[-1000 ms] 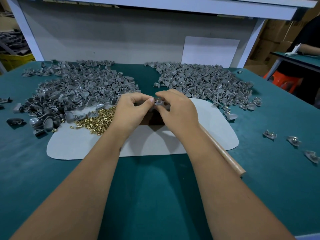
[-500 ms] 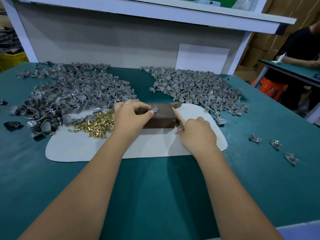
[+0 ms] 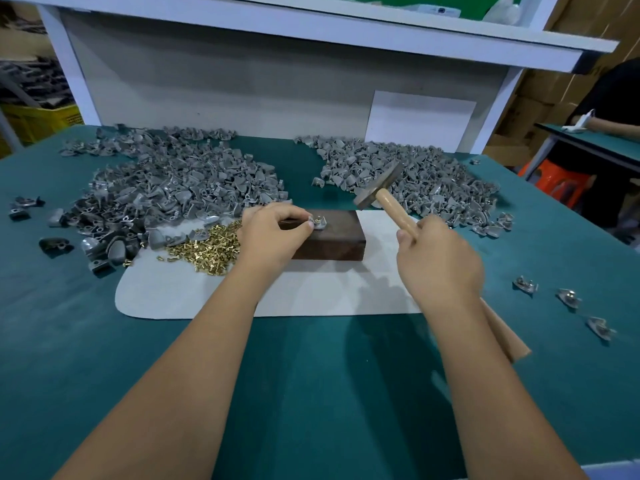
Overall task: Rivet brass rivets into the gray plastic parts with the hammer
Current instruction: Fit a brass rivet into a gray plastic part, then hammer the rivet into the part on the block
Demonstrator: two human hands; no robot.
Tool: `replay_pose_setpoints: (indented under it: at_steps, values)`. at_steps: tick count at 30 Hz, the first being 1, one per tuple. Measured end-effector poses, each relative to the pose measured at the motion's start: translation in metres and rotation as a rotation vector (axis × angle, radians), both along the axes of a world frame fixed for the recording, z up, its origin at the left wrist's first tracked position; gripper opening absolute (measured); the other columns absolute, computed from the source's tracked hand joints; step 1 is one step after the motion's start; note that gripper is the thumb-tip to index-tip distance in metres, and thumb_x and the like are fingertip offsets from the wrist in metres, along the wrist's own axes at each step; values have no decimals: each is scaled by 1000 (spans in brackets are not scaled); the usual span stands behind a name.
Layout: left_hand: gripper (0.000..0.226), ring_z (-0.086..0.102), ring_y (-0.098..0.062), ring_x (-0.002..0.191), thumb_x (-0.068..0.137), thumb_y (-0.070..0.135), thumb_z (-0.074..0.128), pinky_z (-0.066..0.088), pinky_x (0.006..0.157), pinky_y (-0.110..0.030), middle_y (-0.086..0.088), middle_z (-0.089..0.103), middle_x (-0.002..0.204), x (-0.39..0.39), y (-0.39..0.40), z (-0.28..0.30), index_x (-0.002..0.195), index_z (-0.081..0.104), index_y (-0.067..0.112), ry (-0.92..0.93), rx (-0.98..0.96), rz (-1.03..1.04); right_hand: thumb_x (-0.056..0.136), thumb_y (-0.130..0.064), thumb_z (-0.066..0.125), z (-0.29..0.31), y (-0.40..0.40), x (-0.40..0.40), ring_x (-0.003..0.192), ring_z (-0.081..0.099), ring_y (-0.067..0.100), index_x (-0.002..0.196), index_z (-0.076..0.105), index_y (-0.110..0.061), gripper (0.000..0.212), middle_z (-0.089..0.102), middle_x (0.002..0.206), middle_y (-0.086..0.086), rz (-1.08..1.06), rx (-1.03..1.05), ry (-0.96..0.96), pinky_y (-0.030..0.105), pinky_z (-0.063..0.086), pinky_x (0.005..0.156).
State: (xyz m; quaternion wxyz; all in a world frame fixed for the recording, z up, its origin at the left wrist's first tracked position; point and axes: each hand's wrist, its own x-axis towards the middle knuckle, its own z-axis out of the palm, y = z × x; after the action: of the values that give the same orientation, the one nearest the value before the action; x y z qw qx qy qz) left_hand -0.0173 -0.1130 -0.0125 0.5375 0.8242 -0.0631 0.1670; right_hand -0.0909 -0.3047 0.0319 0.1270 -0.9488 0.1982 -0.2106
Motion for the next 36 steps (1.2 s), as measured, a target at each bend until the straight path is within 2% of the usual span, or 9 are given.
replay_pose_setpoints:
  at_steps: [4, 8, 11, 14, 20, 25, 30, 33, 36]
  values:
    - [12, 56, -30, 116, 83, 21, 76, 42, 104, -47, 4, 72, 102, 3, 0, -1, 82, 73, 33, -25, -11, -9, 97, -30, 48, 3, -1, -10, 61, 40, 24, 95, 40, -18, 14, 39, 64, -7, 60, 48, -77, 33, 26, 54]
    - [14, 59, -28, 115, 82, 20, 78, 44, 103, -46, 5, 72, 94, 4, 0, -1, 84, 75, 33, -49, -18, -12, 96, -27, 48, 6, 3, -18, 59, 43, 22, 105, 40, -23, 12, 52, 74, -1, 217, 85, -56, 35, 31, 55]
    - [8, 62, -24, 112, 81, 19, 79, 44, 102, -46, 7, 73, 91, 3, -1, -1, 83, 79, 26, -55, -55, -8, 97, -26, 47, 13, 12, -22, 67, 45, 21, 132, 39, -49, 44, 54, 84, -7, 291, 118, -64, 33, 34, 58]
    - [5, 64, -17, 109, 79, 21, 80, 44, 103, -44, 7, 75, 94, 2, -2, -1, 84, 80, 23, -32, -52, 12, 97, -26, 45, 17, 18, -25, 73, 47, 21, 134, 34, -60, 51, 62, 92, -7, 332, 135, -87, 33, 40, 63]
    - [10, 68, -19, 96, 80, 20, 80, 50, 94, -42, 1, 76, 95, 3, -5, -2, 89, 81, 17, -47, -27, 51, 96, -26, 45, 24, 24, -26, 72, 53, 24, 135, 32, -59, 53, 68, 96, 0, 341, 87, -117, 34, 46, 63]
    - [7, 68, -16, 97, 80, 23, 79, 51, 94, -40, 5, 75, 93, 3, -4, -1, 87, 80, 23, 4, -30, 49, 96, -28, 44, 28, 22, -26, 88, 55, 22, 133, 38, -58, 49, 65, 110, -8, 326, 4, 53, 29, 34, 65]
    - [9, 67, -12, 102, 80, 25, 79, 48, 100, -40, 7, 76, 98, 2, -5, -1, 89, 80, 22, 14, -41, 53, 95, -25, 45, 26, 23, -28, 66, 44, 21, 135, 30, -60, 55, 55, 79, -4, 310, 14, -98, 31, 34, 59]
    - [6, 66, -12, 107, 81, 28, 79, 44, 104, -43, 10, 75, 98, 2, -3, 1, 86, 79, 28, 44, -51, 44, 96, -26, 44, 20, 24, -28, 83, 55, 26, 136, 36, -56, 50, 66, 103, -1, 337, -13, 46, 31, 34, 64]
    - [17, 59, -3, 105, 80, 36, 78, 30, 107, -38, 22, 72, 95, 0, -4, 2, 68, 70, 44, 53, -8, 81, 96, -26, 43, 25, 21, -22, 88, 58, 27, 135, 36, -57, 50, 67, 106, -3, 311, 27, -51, 32, 36, 64]
